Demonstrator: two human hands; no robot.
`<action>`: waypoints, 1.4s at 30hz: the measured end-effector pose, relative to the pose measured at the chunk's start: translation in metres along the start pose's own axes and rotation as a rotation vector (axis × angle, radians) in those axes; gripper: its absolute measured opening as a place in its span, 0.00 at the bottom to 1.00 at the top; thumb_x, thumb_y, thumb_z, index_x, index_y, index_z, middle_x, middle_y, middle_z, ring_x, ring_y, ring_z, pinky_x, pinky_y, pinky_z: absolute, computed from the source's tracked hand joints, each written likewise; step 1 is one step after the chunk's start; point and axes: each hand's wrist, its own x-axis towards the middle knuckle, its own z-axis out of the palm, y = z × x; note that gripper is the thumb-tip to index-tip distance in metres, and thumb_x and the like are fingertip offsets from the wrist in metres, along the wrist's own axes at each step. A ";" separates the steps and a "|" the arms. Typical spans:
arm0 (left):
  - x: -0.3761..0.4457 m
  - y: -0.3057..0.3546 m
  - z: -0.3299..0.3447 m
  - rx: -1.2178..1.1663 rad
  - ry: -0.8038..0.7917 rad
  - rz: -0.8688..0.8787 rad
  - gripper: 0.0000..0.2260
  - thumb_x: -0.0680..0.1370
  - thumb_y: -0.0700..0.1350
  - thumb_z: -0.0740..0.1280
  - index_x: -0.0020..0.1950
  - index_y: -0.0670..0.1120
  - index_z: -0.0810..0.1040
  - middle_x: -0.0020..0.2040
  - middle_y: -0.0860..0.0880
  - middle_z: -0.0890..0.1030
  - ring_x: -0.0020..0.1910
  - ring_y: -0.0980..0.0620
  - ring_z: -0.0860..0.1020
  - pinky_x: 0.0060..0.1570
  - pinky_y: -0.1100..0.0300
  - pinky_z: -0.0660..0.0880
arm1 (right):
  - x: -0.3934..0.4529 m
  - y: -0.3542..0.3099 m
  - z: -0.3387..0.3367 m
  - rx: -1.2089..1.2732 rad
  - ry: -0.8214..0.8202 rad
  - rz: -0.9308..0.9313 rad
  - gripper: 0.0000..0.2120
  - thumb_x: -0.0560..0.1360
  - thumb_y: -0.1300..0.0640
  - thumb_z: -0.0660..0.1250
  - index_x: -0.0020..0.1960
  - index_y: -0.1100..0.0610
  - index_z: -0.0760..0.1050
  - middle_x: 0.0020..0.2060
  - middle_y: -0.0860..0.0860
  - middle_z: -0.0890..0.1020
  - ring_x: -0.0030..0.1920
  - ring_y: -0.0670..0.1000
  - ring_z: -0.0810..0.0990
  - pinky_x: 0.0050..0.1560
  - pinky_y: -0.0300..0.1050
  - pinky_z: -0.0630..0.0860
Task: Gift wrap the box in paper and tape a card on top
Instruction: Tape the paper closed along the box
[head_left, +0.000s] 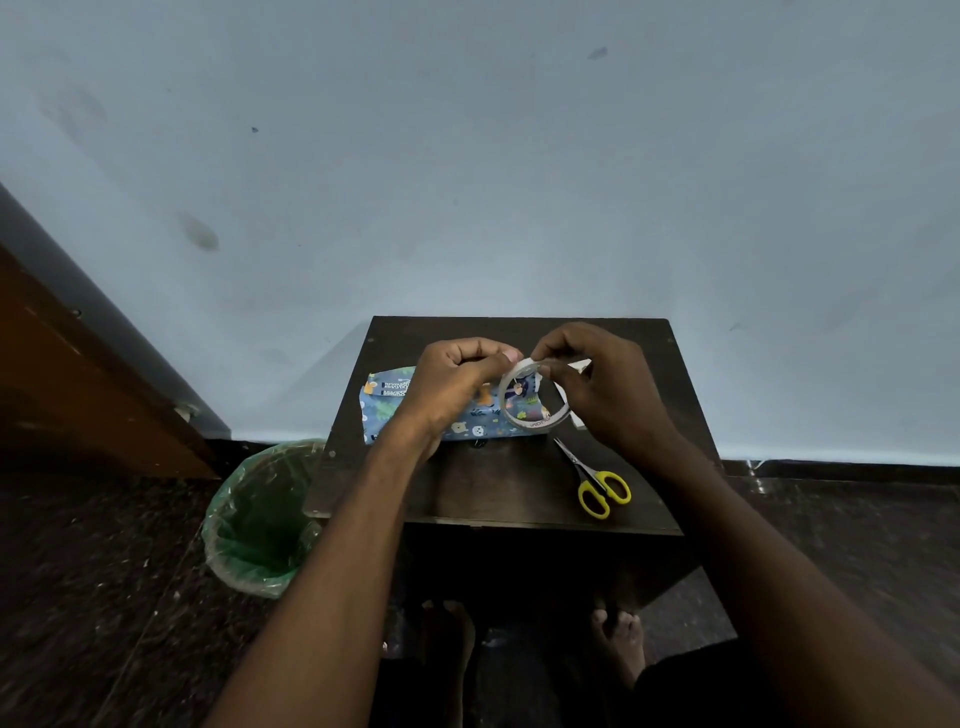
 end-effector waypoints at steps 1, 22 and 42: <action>0.000 0.000 0.000 -0.016 0.010 -0.005 0.05 0.81 0.42 0.73 0.52 0.42 0.89 0.46 0.45 0.89 0.39 0.57 0.81 0.42 0.59 0.77 | 0.000 0.000 0.001 0.009 -0.003 0.006 0.09 0.73 0.68 0.74 0.46 0.55 0.82 0.41 0.43 0.83 0.44 0.44 0.81 0.42 0.26 0.68; -0.002 0.004 -0.006 -0.177 -0.018 0.004 0.07 0.82 0.41 0.72 0.58 0.42 0.85 0.54 0.42 0.89 0.57 0.44 0.86 0.65 0.47 0.79 | -0.006 0.005 0.023 0.144 -0.096 0.327 0.07 0.75 0.63 0.77 0.45 0.54 0.81 0.35 0.46 0.84 0.30 0.39 0.78 0.33 0.32 0.73; -0.004 0.008 -0.003 -0.064 -0.033 -0.018 0.08 0.77 0.35 0.76 0.56 0.41 0.86 0.50 0.42 0.89 0.53 0.43 0.88 0.62 0.50 0.83 | -0.007 0.009 -0.007 -0.295 -0.491 0.475 0.11 0.73 0.58 0.76 0.34 0.50 0.81 0.27 0.40 0.81 0.37 0.42 0.80 0.43 0.41 0.74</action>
